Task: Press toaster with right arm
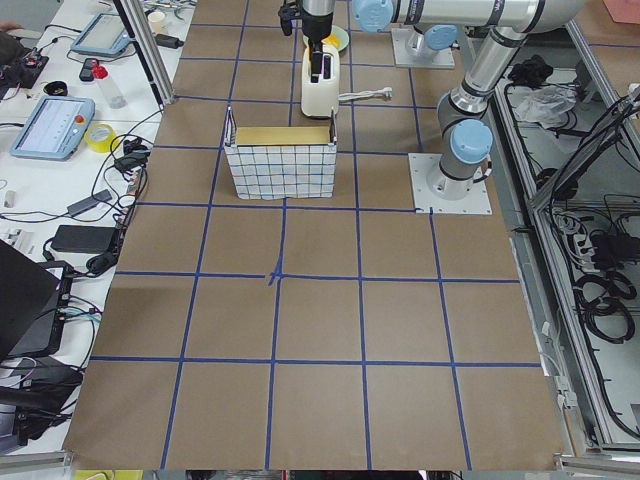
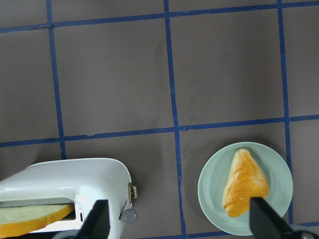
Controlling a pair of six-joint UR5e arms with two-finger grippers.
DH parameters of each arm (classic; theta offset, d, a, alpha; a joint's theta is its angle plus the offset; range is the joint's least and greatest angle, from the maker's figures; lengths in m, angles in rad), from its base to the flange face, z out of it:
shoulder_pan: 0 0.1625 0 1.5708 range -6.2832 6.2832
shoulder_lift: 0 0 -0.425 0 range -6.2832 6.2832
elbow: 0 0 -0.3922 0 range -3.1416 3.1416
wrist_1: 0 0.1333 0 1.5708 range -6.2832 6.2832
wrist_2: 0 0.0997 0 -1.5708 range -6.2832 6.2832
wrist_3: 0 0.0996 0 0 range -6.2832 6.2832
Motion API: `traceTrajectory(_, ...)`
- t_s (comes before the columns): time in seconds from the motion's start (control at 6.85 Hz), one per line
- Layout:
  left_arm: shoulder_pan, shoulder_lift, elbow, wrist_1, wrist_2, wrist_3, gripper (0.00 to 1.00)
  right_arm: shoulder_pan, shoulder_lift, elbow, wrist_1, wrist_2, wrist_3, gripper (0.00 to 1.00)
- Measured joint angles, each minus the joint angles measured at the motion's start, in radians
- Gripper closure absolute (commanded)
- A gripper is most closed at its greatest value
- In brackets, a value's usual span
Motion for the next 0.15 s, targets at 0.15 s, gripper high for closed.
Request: traceTrajectory(0.15,0.000,0.000,0.000,0.000,0.000,0.000,0.00,0.000,-0.001,0.000,0.004,0.000,0.000,0.00)
